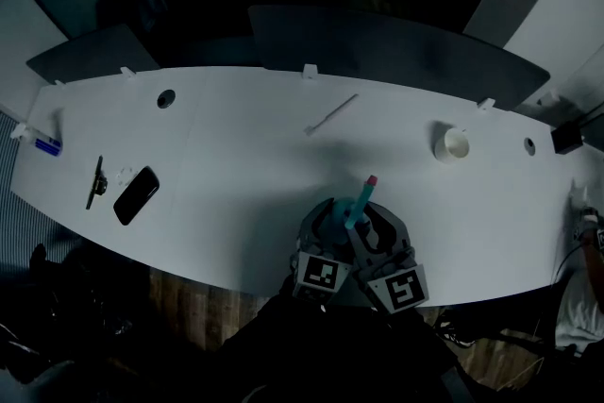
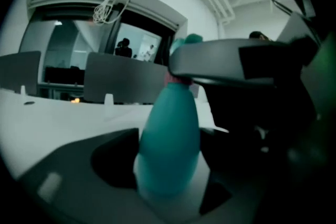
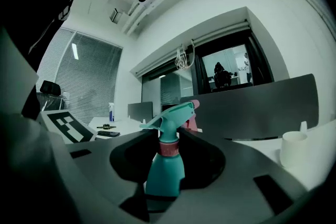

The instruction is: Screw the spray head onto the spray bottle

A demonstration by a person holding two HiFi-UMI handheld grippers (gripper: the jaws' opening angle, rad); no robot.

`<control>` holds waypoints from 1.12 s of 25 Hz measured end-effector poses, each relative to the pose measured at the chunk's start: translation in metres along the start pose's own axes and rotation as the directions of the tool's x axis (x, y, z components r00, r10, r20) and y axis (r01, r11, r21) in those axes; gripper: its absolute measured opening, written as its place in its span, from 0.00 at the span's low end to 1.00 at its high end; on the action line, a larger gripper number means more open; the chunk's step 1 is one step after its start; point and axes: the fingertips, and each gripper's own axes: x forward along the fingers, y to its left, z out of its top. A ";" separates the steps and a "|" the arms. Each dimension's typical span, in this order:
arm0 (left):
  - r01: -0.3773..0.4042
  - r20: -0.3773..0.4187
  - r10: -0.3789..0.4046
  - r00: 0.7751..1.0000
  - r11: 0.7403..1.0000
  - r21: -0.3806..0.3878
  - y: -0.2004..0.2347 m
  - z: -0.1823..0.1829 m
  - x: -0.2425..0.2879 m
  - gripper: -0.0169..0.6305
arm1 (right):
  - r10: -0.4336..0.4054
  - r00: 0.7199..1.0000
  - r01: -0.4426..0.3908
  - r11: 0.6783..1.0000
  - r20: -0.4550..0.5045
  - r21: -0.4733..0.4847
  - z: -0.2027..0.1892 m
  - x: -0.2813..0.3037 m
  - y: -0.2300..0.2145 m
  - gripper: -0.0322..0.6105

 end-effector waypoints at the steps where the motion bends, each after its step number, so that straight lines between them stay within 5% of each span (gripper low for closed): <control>1: 0.028 -0.001 -0.028 1.000 1.000 0.005 0.000 0.000 -0.001 0.59 | 0.013 1.000 -0.013 1.000 -0.001 0.009 0.000 0.000 0.000 0.25; 4: 0.236 -0.015 -0.236 0.972 0.972 -0.006 0.008 0.004 -0.007 0.69 | 0.089 0.996 -0.089 0.996 -0.014 0.025 0.000 0.002 0.000 0.25; 7: 0.522 -0.138 -0.513 0.847 0.852 0.033 -0.002 -0.002 -0.003 0.65 | 0.191 0.981 -0.190 0.982 -0.030 0.008 0.001 0.003 0.000 0.25; 9: 0.604 -0.179 -0.587 0.790 0.795 0.058 -0.010 -0.004 -0.001 0.57 | 0.233 0.972 -0.233 0.972 -0.038 -0.001 0.001 0.002 -0.001 0.25; 11: 0.564 -0.156 -0.549 0.821 0.823 0.073 -0.011 -0.002 -0.001 0.56 | 0.232 0.972 -0.233 0.972 -0.033 -0.026 0.002 0.002 -0.001 0.25; 15: 0.263 -0.036 -0.262 0.965 0.964 0.034 -0.004 0.003 -0.004 0.56 | 0.099 0.995 -0.099 0.995 0.013 -0.030 0.002 -0.002 -0.001 0.25; 18: 0.047 0.017 -0.046 0.999 0.999 -0.018 -0.003 0.004 -0.004 0.56 | 0.012 1.000 -0.012 1.000 0.025 0.000 0.000 -0.005 -0.003 0.25; 21: 0.023 0.034 -0.022 0.999 0.999 -0.045 -0.004 0.003 -0.006 0.56 | 0.022 1.000 -0.023 1.000 0.019 0.020 -0.001 -0.005 -0.003 0.25; 24: 0.190 0.019 -0.191 0.981 0.982 0.007 0.005 0.008 -0.012 0.65 | 0.105 0.995 -0.104 0.994 -0.004 0.031 -0.002 -0.004 0.000 0.25; 26: 0.365 -0.060 -0.362 0.930 0.930 0.052 0.006 0.005 -0.008 0.71 | 0.173 0.985 -0.172 0.985 -0.017 0.027 -0.001 -0.003 0.000 0.25; 28: 0.532 -0.162 -0.516 0.841 0.843 0.077 -0.007 -0.003 0.000 0.70 | 0.222 0.975 -0.222 0.975 -0.028 0.004 0.000 -0.003 0.000 0.25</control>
